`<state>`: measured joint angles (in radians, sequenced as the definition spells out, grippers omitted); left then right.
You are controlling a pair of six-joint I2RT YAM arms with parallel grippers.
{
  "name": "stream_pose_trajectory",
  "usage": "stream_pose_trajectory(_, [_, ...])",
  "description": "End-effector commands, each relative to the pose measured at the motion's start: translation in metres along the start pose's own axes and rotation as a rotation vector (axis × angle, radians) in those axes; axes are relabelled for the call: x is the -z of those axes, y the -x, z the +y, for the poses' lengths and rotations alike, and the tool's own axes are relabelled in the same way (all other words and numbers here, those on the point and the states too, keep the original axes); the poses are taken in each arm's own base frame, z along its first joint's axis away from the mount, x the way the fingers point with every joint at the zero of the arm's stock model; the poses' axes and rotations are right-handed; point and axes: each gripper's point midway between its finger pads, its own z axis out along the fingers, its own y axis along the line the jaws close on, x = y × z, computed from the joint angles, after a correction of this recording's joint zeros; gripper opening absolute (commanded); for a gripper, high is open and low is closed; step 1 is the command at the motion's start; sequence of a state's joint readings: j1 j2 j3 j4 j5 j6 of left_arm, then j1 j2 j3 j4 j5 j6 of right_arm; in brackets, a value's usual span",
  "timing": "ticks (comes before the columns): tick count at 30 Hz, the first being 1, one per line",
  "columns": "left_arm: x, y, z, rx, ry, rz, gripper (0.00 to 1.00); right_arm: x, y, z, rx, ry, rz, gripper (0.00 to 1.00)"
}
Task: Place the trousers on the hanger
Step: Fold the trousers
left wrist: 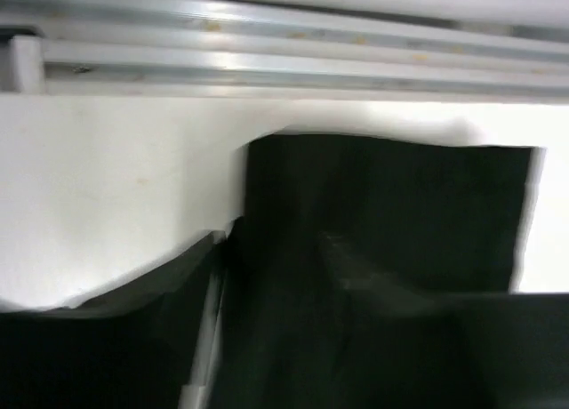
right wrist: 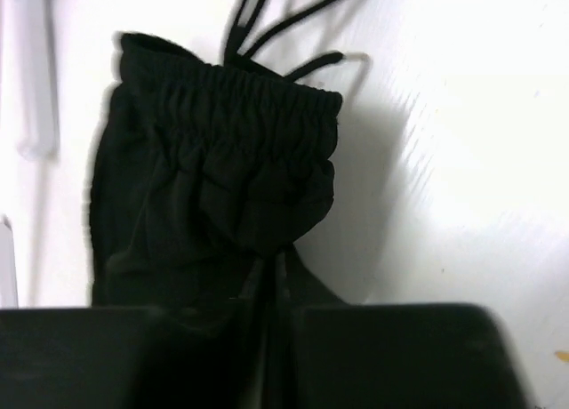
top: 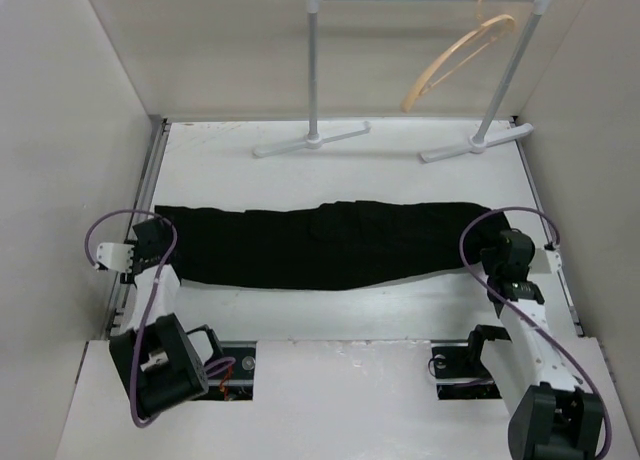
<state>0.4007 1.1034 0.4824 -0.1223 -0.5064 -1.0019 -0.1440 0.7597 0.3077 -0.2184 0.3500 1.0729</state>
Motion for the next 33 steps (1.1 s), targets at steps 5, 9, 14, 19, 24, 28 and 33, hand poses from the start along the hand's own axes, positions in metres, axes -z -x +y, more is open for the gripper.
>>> stream_pose_trajectory(5, [0.048, 0.030, -0.051, -0.003, -0.262, -0.083, 0.82, 0.006, 0.021, 0.011, 0.029, 0.028, -0.096, 0.72])
stream_pose_trajectory(9, [0.078, 0.047, -0.058, 0.009, -0.331, -0.112, 0.92, 0.023, 0.036, 0.021, 0.061, 0.059, -0.151, 0.89])
stream_pose_trajectory(14, [0.120, 0.068, -0.081, 0.020, -0.465, -0.147, 0.91, 0.053, 0.064, 0.041, 0.050, 0.117, -0.237, 0.94])
stream_pose_trajectory(19, [0.149, 0.069, -0.098, -0.023, -0.579, -0.150, 0.48, 0.077, 0.086, 0.059, 0.067, 0.155, -0.312, 0.95])
stream_pose_trajectory(24, [0.169, -0.010, -0.130, -0.166, -0.741, 0.035, 0.20, 0.075, 0.062, 0.079, 0.136, 0.205, -0.254, 0.77])
stream_pose_trajectory(28, [0.192, -0.088, -0.155, -0.293, -0.846, 0.140, 0.20, 0.063, 0.020, 0.098, 0.275, 0.246, -0.164, 0.42])
stream_pose_trajectory(33, [0.185, -0.168, -0.165, -0.382, -0.862, 0.282, 0.21, 0.043, -0.036, 0.107, 0.441, 0.249, -0.044, 0.23])
